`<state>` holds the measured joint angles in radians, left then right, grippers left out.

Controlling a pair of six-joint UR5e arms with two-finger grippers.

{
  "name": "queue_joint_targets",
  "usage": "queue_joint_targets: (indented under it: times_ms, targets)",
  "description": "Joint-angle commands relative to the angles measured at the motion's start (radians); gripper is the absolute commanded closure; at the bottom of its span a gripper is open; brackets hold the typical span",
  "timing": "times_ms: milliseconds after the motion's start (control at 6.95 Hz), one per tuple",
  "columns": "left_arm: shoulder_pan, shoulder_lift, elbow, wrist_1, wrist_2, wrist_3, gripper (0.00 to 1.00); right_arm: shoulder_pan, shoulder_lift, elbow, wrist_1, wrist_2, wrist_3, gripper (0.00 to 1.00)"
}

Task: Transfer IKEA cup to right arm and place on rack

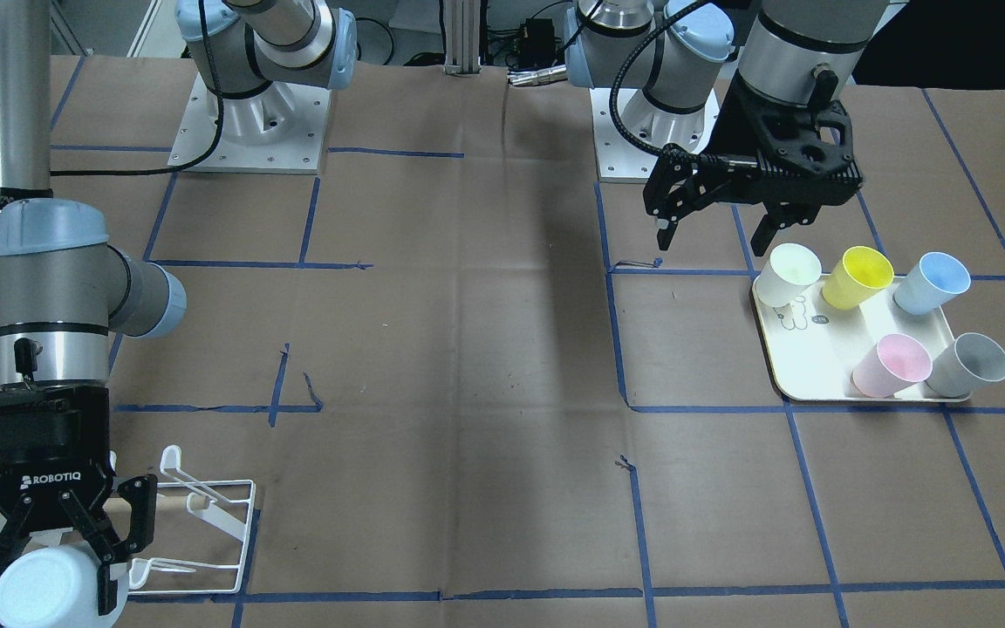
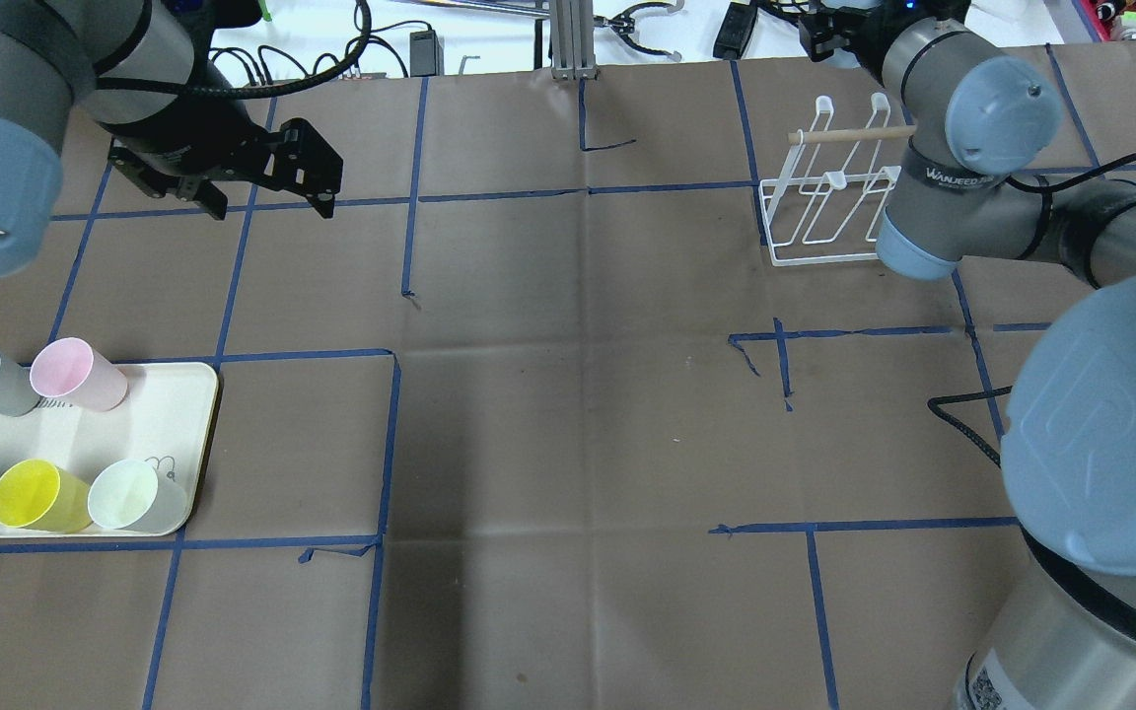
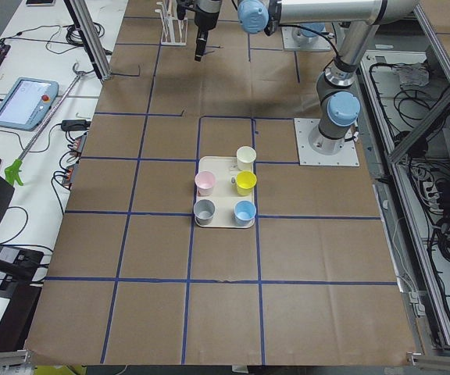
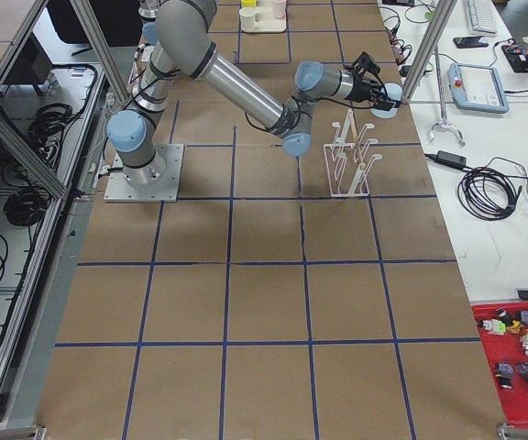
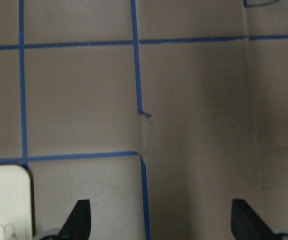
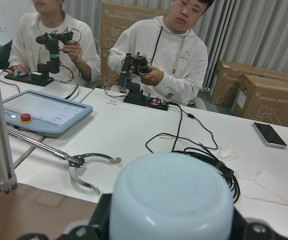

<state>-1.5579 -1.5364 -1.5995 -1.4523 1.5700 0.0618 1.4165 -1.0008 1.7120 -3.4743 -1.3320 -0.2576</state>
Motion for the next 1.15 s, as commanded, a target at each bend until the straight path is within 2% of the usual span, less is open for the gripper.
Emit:
queue_joint_targets:
  times_ms: [0,432,719,863,1007]
  targets:
    - [-0.001,0.004,0.009,-0.063,0.022,0.01,0.01,-0.001,0.013,0.021,-0.003,-0.015,0.001,0.72]
    - [0.018,0.03,0.003,-0.091,0.022,0.03,0.01,0.007,0.059,0.049,-0.057,-0.015,0.006,0.72]
    - [0.16,0.047,-0.016,-0.14,0.021,0.12,0.01,0.012,0.054,0.092,-0.058,-0.015,0.008,0.71]
    - [0.238,0.07,-0.06,-0.14,0.025,0.186,0.01,0.021,0.051,0.109,-0.058,-0.013,0.012,0.62]
    - [0.33,0.105,-0.127,-0.131,0.024,0.308,0.01,0.022,0.048,0.103,-0.06,0.005,0.02,0.06]
